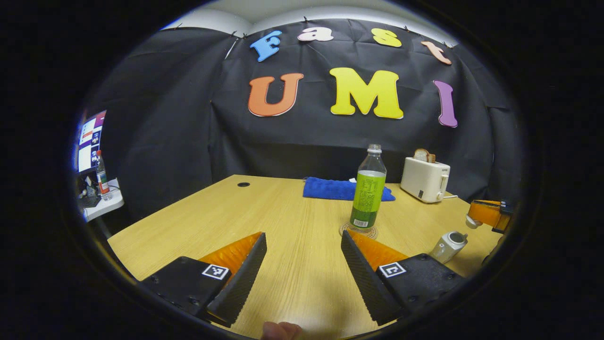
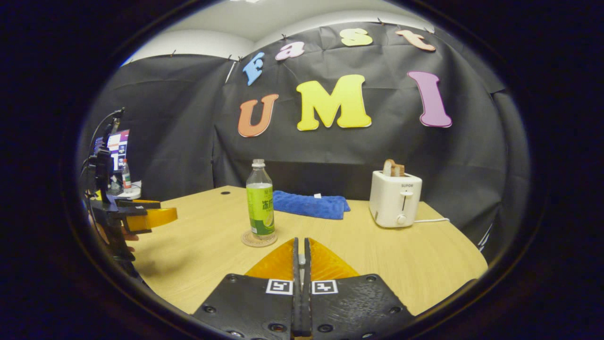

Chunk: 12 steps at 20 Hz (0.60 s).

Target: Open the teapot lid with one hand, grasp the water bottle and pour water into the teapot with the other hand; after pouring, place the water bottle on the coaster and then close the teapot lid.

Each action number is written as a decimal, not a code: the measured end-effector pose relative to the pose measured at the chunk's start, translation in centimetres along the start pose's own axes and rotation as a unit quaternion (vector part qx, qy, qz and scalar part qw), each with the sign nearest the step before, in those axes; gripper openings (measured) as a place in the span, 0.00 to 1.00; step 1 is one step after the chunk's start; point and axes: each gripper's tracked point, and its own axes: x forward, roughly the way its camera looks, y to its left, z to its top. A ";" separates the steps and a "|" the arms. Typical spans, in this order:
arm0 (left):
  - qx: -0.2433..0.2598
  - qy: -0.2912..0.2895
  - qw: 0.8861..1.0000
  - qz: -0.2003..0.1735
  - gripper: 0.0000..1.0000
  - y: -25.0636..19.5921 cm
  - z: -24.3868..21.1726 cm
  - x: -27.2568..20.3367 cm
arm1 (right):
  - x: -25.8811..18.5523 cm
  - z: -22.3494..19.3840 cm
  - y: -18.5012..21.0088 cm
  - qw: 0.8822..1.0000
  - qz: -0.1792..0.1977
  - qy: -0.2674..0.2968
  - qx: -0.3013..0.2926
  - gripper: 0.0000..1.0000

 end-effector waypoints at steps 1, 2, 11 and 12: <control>-0.001 -0.004 1.000 0.008 0.99 0.7 0.0 -0.7 | 0.3 -0.2 0.3 1.000 0.002 0.001 -0.003 0.00; -0.003 -0.006 1.000 0.015 0.99 1.5 0.4 -1.7 | 0.7 -0.6 0.5 1.000 0.003 0.002 -0.006 0.00; 0.004 -0.016 1.000 0.027 0.99 2.9 0.6 -3.2 | 1.7 -2.5 1.0 1.000 0.004 0.015 -0.004 0.00; 0.005 -0.015 1.000 0.026 0.99 2.9 0.5 -3.2 | 1.7 -2.6 1.0 1.000 0.004 0.014 -0.003 0.00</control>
